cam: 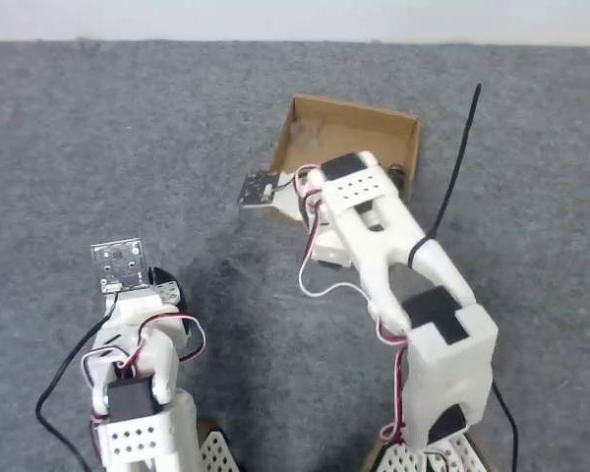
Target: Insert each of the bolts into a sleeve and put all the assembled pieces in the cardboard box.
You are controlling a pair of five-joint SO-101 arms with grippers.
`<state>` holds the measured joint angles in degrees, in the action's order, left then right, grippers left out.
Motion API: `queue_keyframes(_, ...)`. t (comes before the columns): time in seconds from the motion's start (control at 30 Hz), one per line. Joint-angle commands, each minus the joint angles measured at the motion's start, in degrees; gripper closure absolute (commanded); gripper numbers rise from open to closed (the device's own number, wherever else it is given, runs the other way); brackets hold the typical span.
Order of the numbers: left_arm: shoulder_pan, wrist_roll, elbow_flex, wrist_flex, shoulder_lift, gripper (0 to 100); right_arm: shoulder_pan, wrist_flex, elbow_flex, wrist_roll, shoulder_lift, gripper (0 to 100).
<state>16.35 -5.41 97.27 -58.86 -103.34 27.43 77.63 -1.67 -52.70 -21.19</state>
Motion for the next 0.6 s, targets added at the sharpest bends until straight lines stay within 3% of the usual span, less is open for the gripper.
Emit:
queue_keyframes(0.0,0.35,0.88,-0.75,0.18,0.0,99,-3.38,0.31,-4.84,-1.41,0.31,86.8)
queue_keyframes(0.57,0.35,0.88,-0.75,0.18,0.0,99,-6.64,-7.16,-5.19,-4.66,-7.34,86.9)
